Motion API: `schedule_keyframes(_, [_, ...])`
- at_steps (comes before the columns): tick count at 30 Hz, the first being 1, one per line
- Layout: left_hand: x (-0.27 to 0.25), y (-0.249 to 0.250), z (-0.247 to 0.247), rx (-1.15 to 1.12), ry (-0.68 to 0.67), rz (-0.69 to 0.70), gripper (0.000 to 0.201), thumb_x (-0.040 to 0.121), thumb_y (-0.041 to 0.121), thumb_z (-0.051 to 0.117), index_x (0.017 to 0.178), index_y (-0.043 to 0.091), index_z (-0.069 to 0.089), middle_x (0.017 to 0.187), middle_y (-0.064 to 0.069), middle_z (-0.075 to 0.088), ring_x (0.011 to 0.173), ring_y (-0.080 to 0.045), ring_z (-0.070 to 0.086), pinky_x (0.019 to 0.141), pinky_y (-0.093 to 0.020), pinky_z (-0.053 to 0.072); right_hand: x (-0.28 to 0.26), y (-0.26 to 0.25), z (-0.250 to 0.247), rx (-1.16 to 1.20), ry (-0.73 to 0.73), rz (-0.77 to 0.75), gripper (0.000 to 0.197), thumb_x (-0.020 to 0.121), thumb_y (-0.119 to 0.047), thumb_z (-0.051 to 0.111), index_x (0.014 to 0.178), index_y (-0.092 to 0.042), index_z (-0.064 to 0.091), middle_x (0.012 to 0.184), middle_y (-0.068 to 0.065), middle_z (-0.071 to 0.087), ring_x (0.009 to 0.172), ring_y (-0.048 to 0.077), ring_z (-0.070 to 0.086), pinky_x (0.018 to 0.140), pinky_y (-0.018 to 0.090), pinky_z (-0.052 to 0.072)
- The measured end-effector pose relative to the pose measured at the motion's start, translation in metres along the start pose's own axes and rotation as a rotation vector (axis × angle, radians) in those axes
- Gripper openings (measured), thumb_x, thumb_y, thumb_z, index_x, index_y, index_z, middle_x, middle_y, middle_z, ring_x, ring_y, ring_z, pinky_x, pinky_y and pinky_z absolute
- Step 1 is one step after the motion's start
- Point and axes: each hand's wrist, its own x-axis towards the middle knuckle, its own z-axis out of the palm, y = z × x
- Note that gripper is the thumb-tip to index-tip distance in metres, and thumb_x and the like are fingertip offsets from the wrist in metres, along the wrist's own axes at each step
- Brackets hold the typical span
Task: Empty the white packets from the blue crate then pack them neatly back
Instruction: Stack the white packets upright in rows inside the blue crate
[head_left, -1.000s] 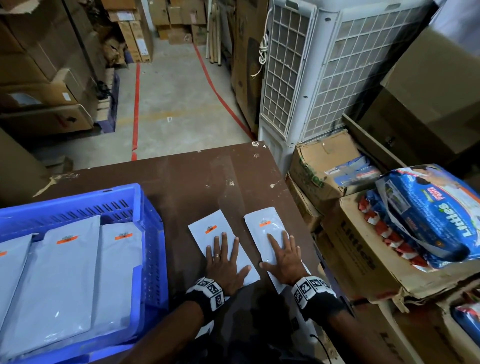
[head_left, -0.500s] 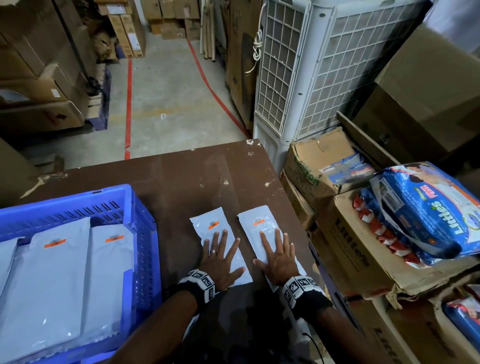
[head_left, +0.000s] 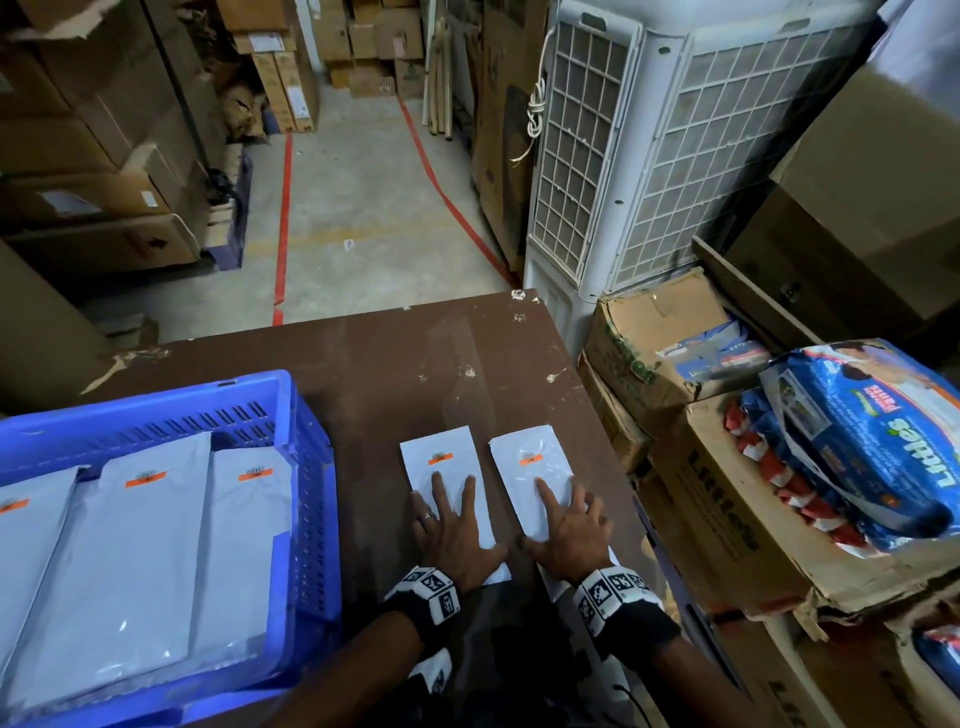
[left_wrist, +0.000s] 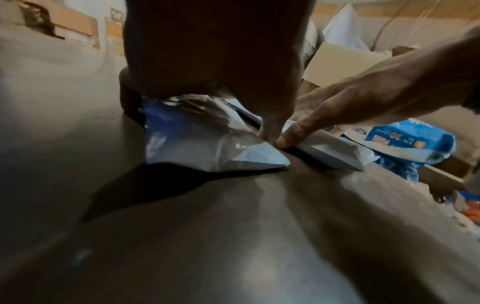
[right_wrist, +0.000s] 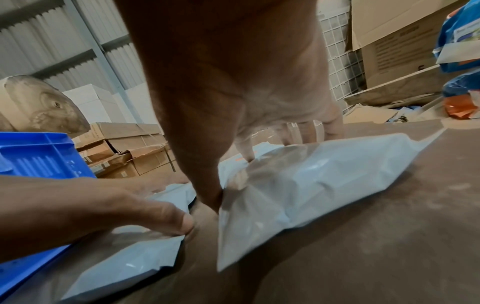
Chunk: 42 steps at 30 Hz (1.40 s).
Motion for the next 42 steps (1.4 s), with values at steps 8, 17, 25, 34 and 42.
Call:
schedule_keyframes(8, [0.002,0.007,-0.008,-0.069,0.033,-0.147,0.101,0.070,0.042,0.069,0.150,0.050,0.009,0.158,-0.015,-0.018,0.138,-0.044,0.017,0.111,-0.045,0.026,-0.005,0.002,-0.003,0.104,-0.038,0.071,0.094,0.079,-0.071,0.057,0.153,-0.042,0.006,0.153,0.013,0.013,0.137,0.042,0.022,0.110,0.054,0.030])
schedule_keyframes(17, [-0.002,0.001,-0.029,-0.342,0.073,-0.079,0.062,0.083,0.037,0.062,0.141,0.045,0.041,0.149,-0.008,0.013,0.134,-0.037,0.030,0.115,-0.039,0.024,-0.005,0.005,-0.017,0.271,-0.026,0.116,0.100,0.080,-0.068,0.060,0.155,-0.035,0.003,0.151,0.016,0.018,0.137,0.041,0.026,0.110,0.049,0.036])
schedule_keyframes(25, [-0.013,0.017,-0.081,-0.545,0.178,0.111,0.057,0.079,0.031,0.065,0.135,0.033,0.053,0.144,-0.007,0.019,0.136,-0.033,0.027,0.117,-0.038,0.026,-0.011,0.009,-0.055,0.406,0.075,0.103,0.092,0.084,-0.061,0.062,0.157,-0.031,0.013,0.150,0.019,0.026,0.137,0.040,0.030,0.110,0.047,0.035])
schedule_keyframes(34, [-0.038,0.001,-0.179,-0.581,0.257,0.244,0.056,0.079,0.028,0.069,0.132,0.038,0.055,0.136,0.001,0.029,0.121,-0.022,0.044,0.104,-0.028,0.039,-0.033,-0.024,-0.109,0.507,0.225,-0.017,0.089,0.083,-0.061,0.064,0.155,-0.023,0.028,0.144,0.020,0.041,0.133,0.037,0.042,0.108,0.042,0.036])
schedule_keyframes(42, [-0.064,-0.080,-0.240,-0.609,0.325,0.259,0.063,0.064,0.037,0.067,0.126,0.038,0.059,0.126,0.003,0.038,0.116,-0.009,0.041,0.101,-0.016,0.029,-0.065,-0.089,-0.138,0.565,0.268,-0.102,0.085,0.080,-0.054,0.072,0.151,-0.026,0.036,0.144,0.016,0.043,0.133,0.034,0.042,0.109,0.039,0.036])
